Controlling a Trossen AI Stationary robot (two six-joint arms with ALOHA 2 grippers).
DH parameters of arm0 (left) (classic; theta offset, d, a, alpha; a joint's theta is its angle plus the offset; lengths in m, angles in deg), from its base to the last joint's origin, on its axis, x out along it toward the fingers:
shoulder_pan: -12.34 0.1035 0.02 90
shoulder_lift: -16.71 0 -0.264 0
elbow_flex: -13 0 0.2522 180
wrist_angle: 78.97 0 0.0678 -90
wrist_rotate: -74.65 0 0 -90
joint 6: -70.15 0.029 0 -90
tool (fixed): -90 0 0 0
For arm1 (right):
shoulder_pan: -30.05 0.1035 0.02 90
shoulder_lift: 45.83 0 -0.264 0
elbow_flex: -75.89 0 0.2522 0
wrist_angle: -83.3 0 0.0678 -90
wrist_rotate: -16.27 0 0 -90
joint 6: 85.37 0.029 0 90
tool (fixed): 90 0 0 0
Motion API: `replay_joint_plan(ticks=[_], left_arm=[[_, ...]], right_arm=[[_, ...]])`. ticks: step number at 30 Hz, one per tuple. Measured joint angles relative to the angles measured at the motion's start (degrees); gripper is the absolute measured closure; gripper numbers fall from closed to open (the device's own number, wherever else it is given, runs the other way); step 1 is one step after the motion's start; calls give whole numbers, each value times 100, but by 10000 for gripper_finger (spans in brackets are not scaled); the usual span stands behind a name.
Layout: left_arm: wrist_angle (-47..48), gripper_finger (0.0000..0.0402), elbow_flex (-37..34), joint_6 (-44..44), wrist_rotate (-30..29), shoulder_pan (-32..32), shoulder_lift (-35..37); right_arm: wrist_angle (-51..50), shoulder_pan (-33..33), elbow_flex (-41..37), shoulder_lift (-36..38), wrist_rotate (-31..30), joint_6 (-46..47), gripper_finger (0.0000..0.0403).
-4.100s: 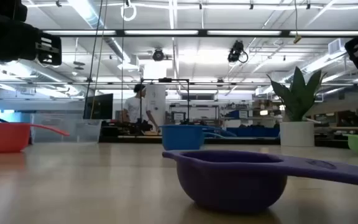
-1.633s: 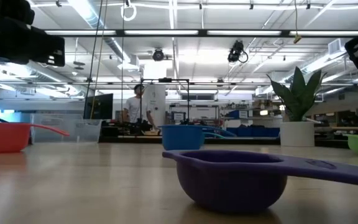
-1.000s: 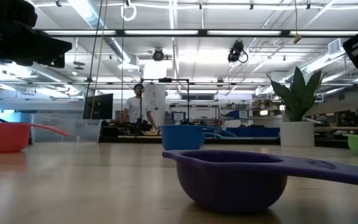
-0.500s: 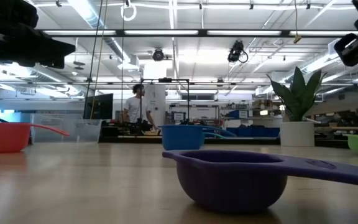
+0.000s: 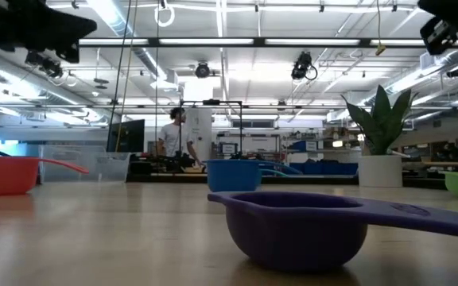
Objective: Nest measuring cups in basket
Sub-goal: Move the orange measuring cup to the middle right
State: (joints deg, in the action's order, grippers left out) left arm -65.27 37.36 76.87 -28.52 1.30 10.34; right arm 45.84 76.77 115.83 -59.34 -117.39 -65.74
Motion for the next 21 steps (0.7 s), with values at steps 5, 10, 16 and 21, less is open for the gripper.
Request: replay_joint_plan(ticks=[5,10,16,21], left_arm=[[1425,388,859,141,-78,0,-10],[1973,388,1487,-117,-80,-2,-276],[2154,388,1934,-678,-57,-2,-1003],[2561,388,2530,-1106,-53,-3,-1671]], right_arm=[[-750,-176,1085,-1013,-313,111,398],[-1877,-461,2269,-2062,-60,839,399],[-3954,-813,3684,-3378,1440,2293,399],[-5504,-940,4572,-4302,2973,3268,399]])
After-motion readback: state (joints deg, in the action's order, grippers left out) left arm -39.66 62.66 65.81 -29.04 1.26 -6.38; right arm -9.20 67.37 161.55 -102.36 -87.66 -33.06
